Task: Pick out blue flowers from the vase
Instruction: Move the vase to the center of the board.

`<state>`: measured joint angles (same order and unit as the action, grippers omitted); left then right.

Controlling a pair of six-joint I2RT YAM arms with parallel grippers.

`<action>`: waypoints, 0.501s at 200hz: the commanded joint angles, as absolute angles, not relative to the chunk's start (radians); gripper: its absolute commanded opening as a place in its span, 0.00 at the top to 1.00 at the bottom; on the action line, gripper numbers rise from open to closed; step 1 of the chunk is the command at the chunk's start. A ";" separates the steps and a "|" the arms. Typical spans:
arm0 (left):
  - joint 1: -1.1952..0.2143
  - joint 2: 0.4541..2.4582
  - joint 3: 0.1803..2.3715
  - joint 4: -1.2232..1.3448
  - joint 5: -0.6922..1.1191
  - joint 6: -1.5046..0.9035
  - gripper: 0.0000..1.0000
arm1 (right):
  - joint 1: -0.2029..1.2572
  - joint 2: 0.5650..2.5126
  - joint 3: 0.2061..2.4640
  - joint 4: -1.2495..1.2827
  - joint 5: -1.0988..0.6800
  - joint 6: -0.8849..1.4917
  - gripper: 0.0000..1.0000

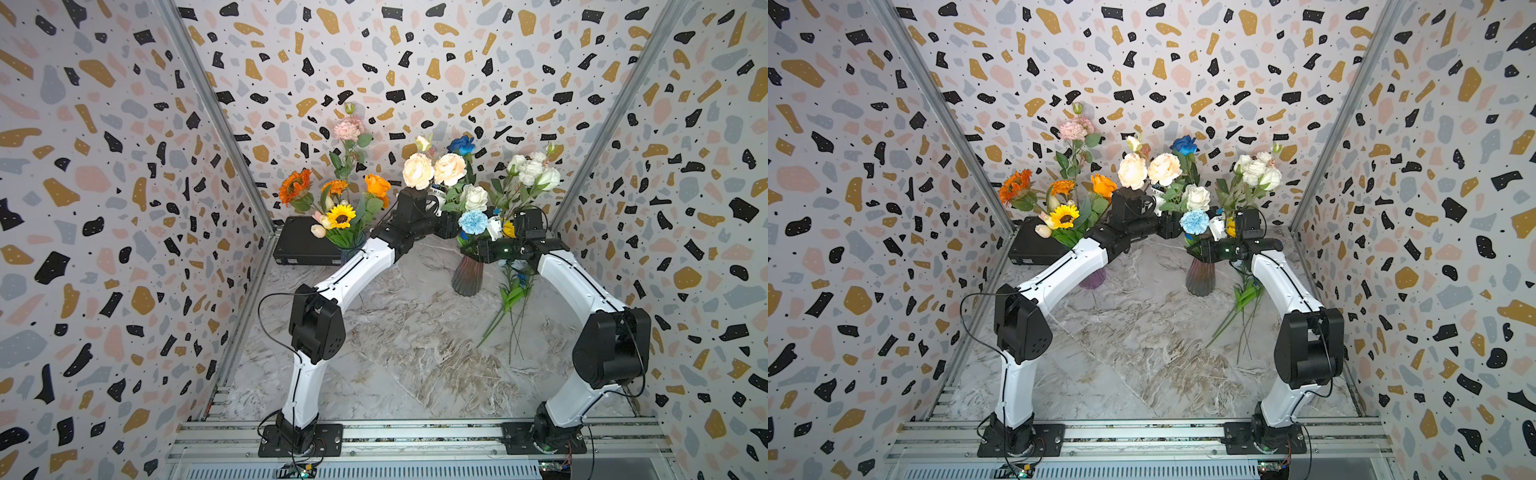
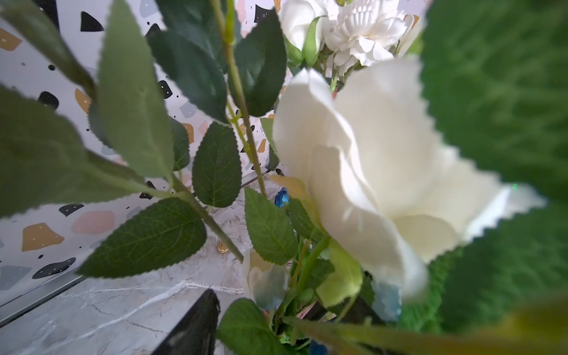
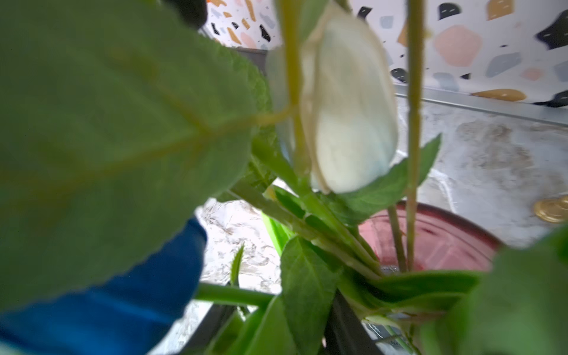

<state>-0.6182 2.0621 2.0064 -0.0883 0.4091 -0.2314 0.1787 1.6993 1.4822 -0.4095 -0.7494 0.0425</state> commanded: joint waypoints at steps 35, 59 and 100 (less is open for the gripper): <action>-0.584 1.882 1.840 -0.022 0.408 -0.179 0.37 | 0.272 1.725 1.561 -0.524 -0.793 0.017 0.55; -0.577 1.826 1.772 -0.019 0.398 -0.170 0.37 | 0.308 1.732 1.575 -0.525 -0.785 0.016 0.55; -0.575 1.735 1.637 0.012 0.363 -0.171 0.37 | 0.339 1.735 1.588 -0.531 -0.762 0.012 0.55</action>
